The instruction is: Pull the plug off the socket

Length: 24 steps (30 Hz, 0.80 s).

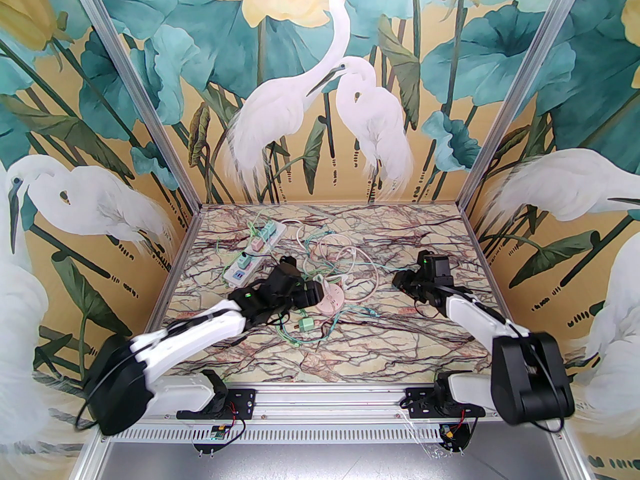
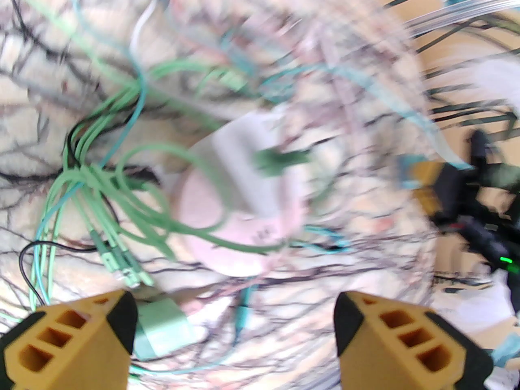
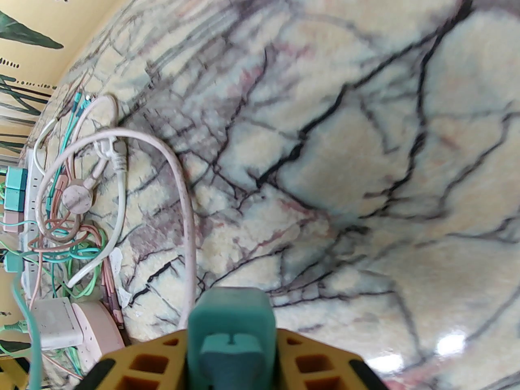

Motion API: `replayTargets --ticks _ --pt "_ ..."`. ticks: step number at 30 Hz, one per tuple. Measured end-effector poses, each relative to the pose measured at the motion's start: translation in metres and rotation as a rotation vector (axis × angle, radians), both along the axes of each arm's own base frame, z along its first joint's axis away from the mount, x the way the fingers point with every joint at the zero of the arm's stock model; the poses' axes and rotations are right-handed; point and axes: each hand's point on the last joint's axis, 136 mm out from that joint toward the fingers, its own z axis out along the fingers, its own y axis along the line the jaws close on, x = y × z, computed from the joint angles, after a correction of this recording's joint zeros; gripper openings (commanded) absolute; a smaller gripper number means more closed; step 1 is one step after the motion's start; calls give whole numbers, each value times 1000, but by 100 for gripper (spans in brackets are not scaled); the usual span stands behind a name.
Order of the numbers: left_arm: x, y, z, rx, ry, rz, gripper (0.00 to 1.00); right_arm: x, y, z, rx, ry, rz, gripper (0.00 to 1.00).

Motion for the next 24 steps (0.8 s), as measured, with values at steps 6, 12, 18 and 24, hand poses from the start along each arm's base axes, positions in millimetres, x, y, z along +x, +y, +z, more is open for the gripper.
replayTargets --ticks 6,12,18,24 --pt "-10 12 3 -13 -25 4 87 3 2 -20 100 68 -12 40" --pt "-17 20 -9 5 -13 9 87 5 6 -20 138 71 -9 68" --pt "-16 21 -10 12 -13 15 85 -3 5 1 98 37 -11 75" --pt "-11 19 -25 45 10 23 73 -18 31 48 -3 -105 80 76"
